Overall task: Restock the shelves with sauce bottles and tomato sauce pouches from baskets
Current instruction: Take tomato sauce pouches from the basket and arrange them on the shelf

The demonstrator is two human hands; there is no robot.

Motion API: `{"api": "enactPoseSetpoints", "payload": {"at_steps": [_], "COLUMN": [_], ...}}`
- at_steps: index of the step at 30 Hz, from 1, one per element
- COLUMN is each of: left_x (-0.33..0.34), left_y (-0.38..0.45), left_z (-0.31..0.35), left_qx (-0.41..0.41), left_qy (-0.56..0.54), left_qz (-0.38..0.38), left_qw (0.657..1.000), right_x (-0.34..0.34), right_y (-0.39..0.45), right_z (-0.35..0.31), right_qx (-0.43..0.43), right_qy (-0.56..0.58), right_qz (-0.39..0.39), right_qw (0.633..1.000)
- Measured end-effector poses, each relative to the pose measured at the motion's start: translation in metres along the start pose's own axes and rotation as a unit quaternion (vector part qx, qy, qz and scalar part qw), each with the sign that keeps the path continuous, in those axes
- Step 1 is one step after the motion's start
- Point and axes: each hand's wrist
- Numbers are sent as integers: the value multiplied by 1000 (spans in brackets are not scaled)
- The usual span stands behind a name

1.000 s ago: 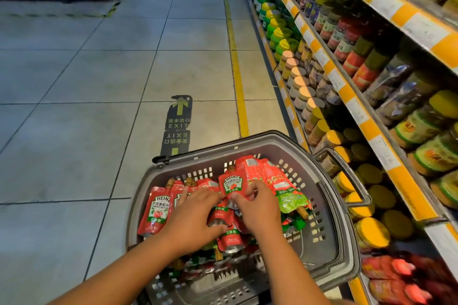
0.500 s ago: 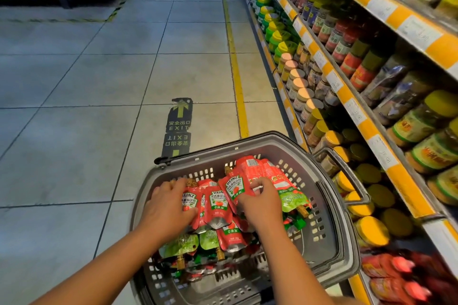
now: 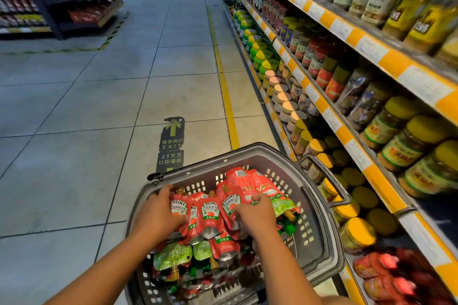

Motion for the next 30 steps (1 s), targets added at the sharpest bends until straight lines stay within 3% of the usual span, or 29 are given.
{"api": "enactPoseSetpoints", "payload": {"at_steps": [5, 11, 20, 26, 30], "left_x": [-2, -13, -53, -86, -99], "left_y": [-7, -18, -47, -90, -112], "left_z": [-3, -1, 43, 83, 101], "left_qx": [-2, 23, -23, 20, 23], "left_qy": [-108, -156, -343, -432, -445], "left_qz": [26, 49, -99, -170, -191], "left_qw": [994, 986, 934, 885, 875], "right_x": [-22, -43, -54, -72, -87], "right_y": [-13, -35, -73, -102, -125], "right_z": [-3, -12, -21, -27, -32], "right_qx": [45, 82, 53, 14, -18], "right_qy": [156, 322, 399, 400, 406], "right_qz": [-21, -57, -105, -68, -36], "right_qw": [986, 941, 909, 914, 913]}}
Point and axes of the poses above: each hand's wrist, its own y-axis towards the middle knuckle, its own x-axis out of the palm, z = x × y, and after that the axes turned 10 degrees about -x, right-handed
